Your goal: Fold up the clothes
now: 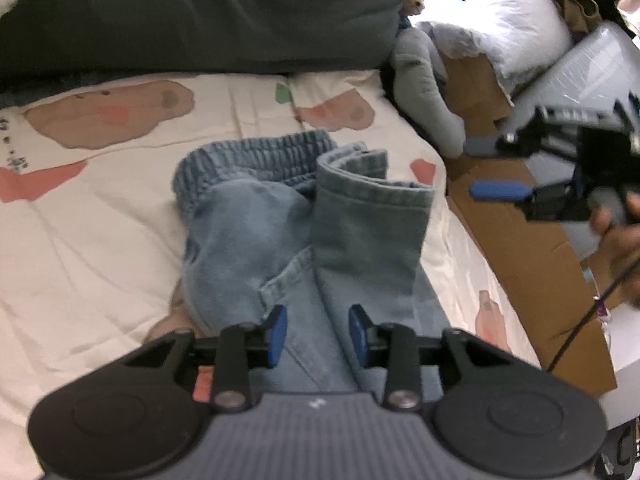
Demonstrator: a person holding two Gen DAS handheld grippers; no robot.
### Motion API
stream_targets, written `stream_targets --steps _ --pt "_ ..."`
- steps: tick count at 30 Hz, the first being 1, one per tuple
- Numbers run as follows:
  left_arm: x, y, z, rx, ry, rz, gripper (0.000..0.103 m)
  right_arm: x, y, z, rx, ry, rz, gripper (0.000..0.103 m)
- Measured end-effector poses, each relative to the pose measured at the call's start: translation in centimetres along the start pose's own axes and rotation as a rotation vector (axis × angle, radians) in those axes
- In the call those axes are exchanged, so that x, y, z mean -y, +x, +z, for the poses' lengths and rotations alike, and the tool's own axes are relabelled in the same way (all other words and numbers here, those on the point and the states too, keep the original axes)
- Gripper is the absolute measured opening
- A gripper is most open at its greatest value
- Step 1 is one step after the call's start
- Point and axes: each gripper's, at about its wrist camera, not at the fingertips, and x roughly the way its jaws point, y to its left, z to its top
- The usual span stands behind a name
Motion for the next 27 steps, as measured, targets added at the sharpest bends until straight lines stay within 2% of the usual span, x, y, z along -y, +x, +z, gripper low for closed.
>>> stream_targets --steps 3,7,9,12,16,22,23,25,27 --pt "0.5 0.3 0.0 0.007 0.013 -0.003 0.048 1.8 0.0 -1.7 0.025 -0.079 -0.007 0.069" --pt "0.8 0.4 0.3 0.008 0.034 0.001 0.056 4.0 1.6 -3.9 0.005 -0.105 -0.025 0.07" --pt "1.0 0.4 0.5 0.012 0.05 0.002 0.064 4.5 2.4 -4.9 0.007 -0.135 -0.014 0.07" --pt "1.0 0.5 0.8 0.013 0.055 0.006 0.066 4.5 3.5 -6.0 0.044 -0.207 0.026 0.075" --pt "1.3 0.5 1.3 0.008 0.083 0.009 0.066 4.5 5.3 -7.4 0.081 -0.287 0.032 0.076" --pt "0.6 0.4 2.0 0.012 0.069 0.03 0.067 5.6 7.8 -8.7 0.078 -0.294 0.018 0.076" --pt "0.4 0.4 2.1 0.011 0.062 0.034 0.067 5.7 8.0 -8.9 0.076 -0.301 0.033 0.075" --pt "-0.3 0.5 1.9 -0.006 0.022 0.034 0.067 5.5 8.2 -9.5 0.065 -0.326 0.042 0.066" --pt "-0.8 0.4 1.7 -0.011 -0.001 0.029 0.067 5.0 8.2 -9.8 0.06 -0.348 0.032 0.044"
